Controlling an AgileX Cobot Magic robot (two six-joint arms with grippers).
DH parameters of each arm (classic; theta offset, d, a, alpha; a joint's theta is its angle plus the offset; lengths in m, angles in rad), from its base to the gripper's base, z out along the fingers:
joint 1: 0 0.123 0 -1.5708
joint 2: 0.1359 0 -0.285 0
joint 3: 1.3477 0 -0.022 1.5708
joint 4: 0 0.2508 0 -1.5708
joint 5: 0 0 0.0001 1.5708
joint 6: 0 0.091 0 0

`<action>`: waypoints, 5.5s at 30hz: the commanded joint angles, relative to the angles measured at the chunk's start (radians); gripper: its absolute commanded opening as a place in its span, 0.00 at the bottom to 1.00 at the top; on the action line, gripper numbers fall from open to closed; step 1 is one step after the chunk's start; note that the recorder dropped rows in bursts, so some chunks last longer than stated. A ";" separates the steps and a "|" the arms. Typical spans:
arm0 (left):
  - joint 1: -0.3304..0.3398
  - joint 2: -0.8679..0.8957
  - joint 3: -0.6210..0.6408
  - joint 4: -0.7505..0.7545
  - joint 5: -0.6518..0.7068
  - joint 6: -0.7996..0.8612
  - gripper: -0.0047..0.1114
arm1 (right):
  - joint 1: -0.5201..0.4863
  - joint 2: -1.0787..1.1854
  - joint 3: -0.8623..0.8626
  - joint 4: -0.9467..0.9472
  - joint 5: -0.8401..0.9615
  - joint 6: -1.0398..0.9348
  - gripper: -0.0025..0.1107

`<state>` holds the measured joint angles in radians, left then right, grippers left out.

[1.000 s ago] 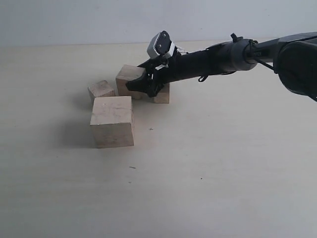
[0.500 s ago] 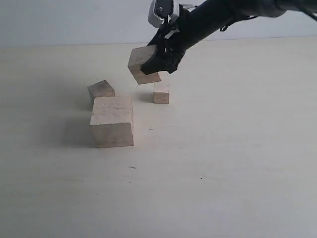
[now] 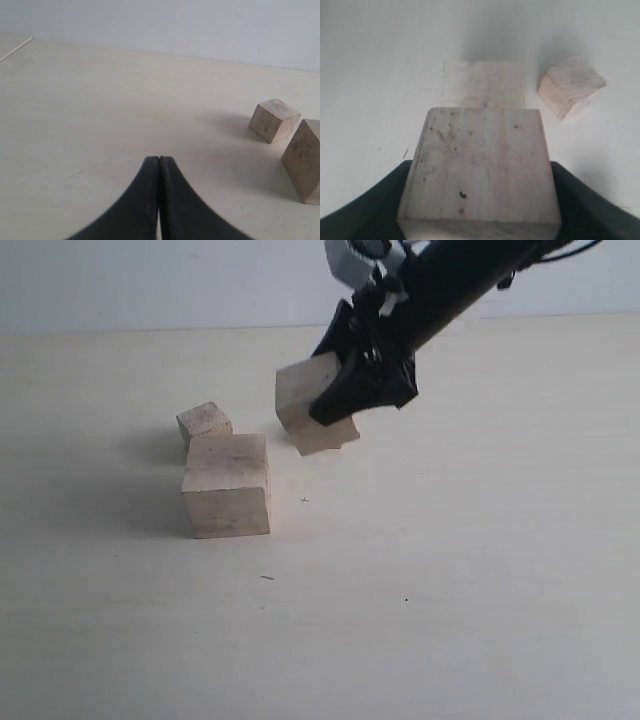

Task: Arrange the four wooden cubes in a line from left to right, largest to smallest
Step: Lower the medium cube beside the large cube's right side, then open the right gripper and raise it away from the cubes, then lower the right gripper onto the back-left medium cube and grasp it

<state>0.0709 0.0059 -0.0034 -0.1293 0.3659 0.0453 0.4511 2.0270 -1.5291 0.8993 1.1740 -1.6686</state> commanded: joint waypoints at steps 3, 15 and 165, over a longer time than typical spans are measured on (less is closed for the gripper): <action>-0.005 -0.006 0.003 -0.001 -0.008 -0.002 0.04 | 0.002 -0.005 0.182 0.195 -0.159 -0.271 0.02; -0.005 -0.006 0.003 -0.001 -0.008 -0.002 0.04 | 0.002 0.079 0.218 0.212 -0.241 -0.275 0.02; -0.005 -0.006 0.003 -0.001 -0.008 -0.002 0.04 | 0.392 0.384 -0.730 -0.743 -0.260 1.590 0.67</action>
<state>0.0709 0.0059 -0.0034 -0.1293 0.3659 0.0453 0.8410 2.3991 -2.2478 0.1679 0.9116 -0.0853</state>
